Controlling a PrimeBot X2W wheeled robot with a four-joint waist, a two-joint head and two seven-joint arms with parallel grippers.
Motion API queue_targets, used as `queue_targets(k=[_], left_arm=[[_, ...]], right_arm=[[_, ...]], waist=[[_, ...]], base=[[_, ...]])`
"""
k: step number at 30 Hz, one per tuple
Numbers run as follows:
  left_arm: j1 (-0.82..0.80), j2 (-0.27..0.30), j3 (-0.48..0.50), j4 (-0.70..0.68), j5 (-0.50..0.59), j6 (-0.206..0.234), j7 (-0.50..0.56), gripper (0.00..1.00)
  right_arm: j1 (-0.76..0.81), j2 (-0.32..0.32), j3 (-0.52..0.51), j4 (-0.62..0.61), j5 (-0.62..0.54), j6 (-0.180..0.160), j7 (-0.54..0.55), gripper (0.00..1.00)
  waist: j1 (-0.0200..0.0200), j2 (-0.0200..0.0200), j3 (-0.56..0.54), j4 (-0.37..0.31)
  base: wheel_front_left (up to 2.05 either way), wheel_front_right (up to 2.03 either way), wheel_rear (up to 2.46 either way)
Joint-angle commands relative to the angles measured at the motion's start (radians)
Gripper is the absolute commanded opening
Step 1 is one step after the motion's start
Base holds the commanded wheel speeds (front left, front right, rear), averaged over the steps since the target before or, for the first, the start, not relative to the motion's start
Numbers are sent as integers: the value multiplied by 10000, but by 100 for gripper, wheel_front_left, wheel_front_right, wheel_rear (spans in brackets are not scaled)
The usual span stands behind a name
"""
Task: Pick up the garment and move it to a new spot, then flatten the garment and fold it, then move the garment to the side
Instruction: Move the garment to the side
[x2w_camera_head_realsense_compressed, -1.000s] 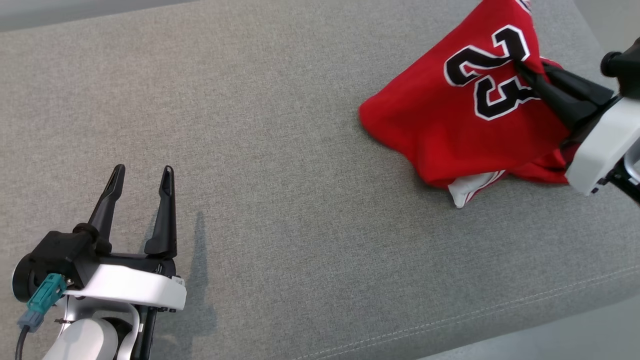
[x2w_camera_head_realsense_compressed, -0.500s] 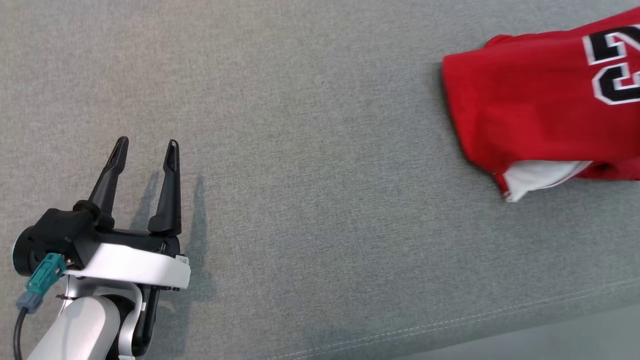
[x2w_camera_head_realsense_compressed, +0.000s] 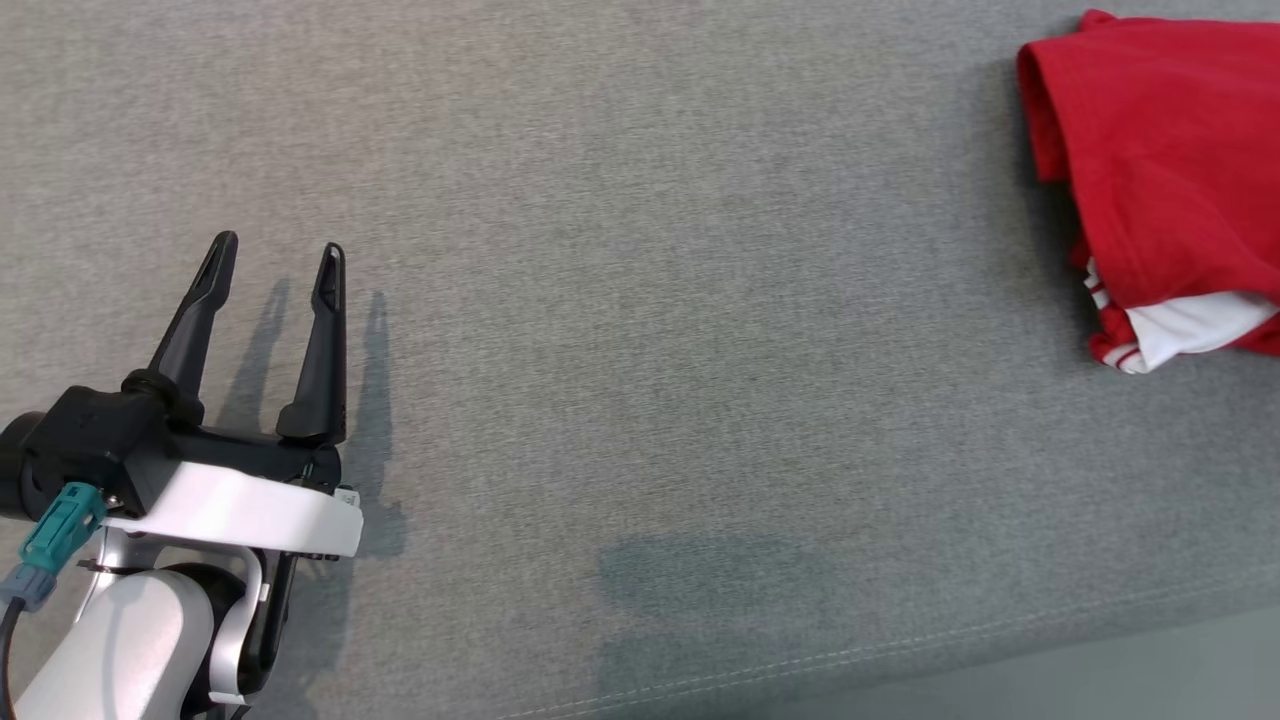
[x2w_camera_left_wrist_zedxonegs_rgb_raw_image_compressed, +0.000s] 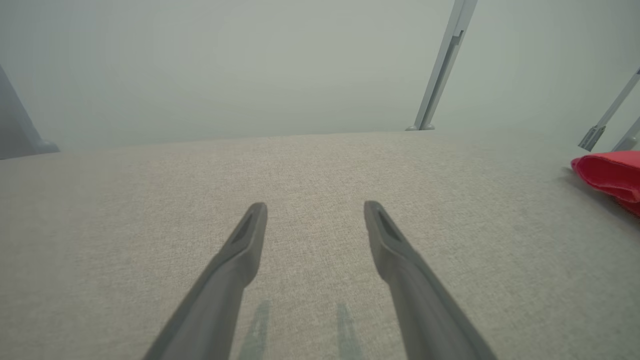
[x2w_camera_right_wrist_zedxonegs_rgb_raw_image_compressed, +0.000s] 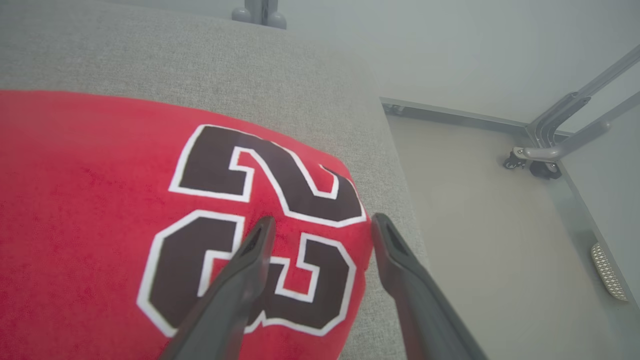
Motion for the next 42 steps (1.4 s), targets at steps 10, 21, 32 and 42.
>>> queue_targets(k=[10, 21, 32, 42], left_arm=[[-468, 735, 425, -512, 255, 141, 556, 100], [-33, 600, 439, -492, 26, 258, 432, 100], [765, 158, 460, -104, -273, 365, -296, 100], [1564, 113, 533, 420, -592, 220, -745, 100]], right_arm=[[360, 938, -149, 957, 7, 10, -1427, 100], [1299, 1971, -4043, -1909, -1713, 10, -1695, 100], [4542, 4703, -6563, -5801, -5119, 10, -1672, 100], [7037, 6477, -6791, -7427, -6538, 10, -983, 100]], waist=[[0, -1, -363, -1043], [0, -1, -1432, -799], [0, -1, -2611, 1045], [0, -1, -3823, 1744]], base=[[0, 0, 0], [0, 0, 0], [0, 0, 0], [0, 0, 0]])
